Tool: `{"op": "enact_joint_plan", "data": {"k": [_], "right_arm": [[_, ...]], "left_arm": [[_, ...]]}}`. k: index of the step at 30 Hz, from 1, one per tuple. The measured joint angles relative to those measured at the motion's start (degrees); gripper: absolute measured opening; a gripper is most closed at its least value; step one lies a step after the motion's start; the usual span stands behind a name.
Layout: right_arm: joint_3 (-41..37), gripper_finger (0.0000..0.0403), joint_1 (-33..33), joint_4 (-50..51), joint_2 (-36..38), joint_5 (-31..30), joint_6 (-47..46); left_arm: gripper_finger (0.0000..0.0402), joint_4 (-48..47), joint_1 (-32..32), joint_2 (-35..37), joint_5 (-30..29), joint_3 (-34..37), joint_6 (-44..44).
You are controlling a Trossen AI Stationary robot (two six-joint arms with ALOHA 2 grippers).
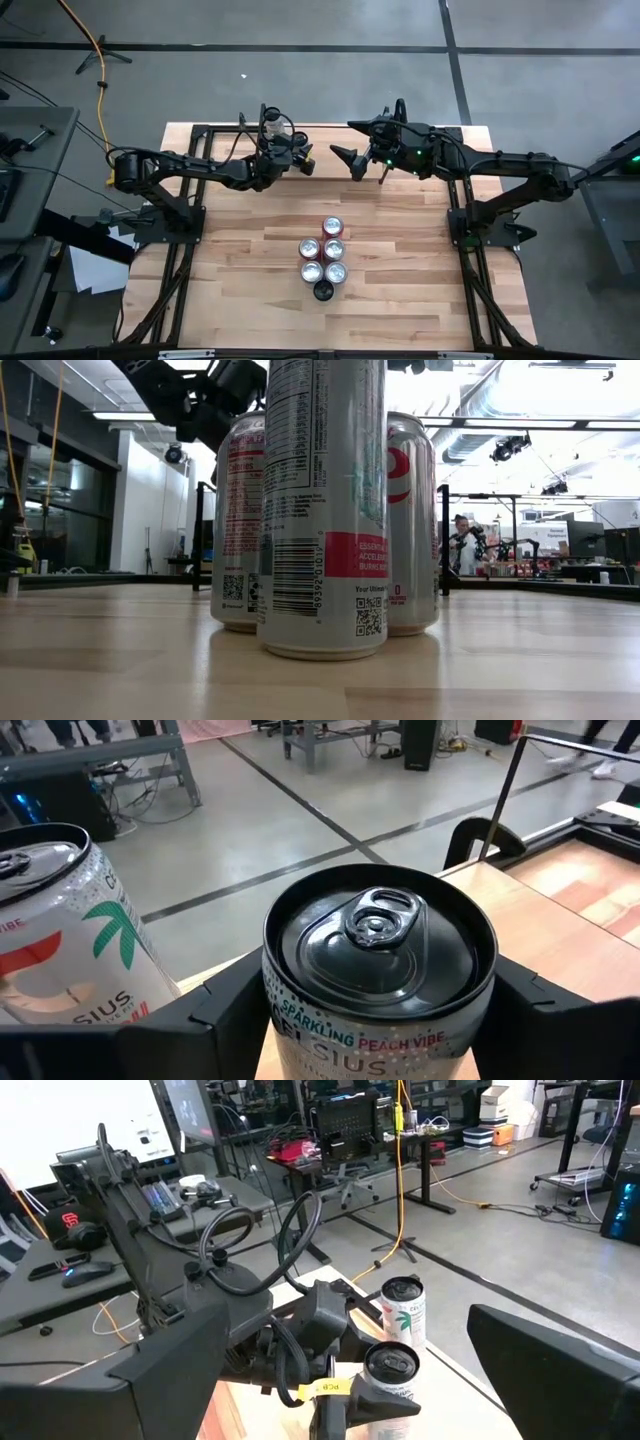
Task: Place canned beverage on shelf
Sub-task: Put the top white soda can aligned with the other white soda can on the shelf
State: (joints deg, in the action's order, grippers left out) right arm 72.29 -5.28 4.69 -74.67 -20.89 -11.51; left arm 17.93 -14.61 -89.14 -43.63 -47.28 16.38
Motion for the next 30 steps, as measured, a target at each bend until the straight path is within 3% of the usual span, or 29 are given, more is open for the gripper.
{"op": "enact_joint_plan", "data": {"k": [11,22,30], "right_arm": [[0.00,0.0396,0.07,0.02,0.00,0.01,0.00],[0.00,0.0396,0.07,0.02,0.00,0.02,-0.26],[-0.02,0.0396,0.07,0.04,0.00,0.02,-0.37]], "left_arm": [[0.0248,0.17,0.00,0.07,2.27,0.04,0.00],[0.0323,1.75,0.00,1.69,4.39,0.04,-0.43],[0.0364,0.33,0.09,8.15,5.46,0.04,-6.37]]}}
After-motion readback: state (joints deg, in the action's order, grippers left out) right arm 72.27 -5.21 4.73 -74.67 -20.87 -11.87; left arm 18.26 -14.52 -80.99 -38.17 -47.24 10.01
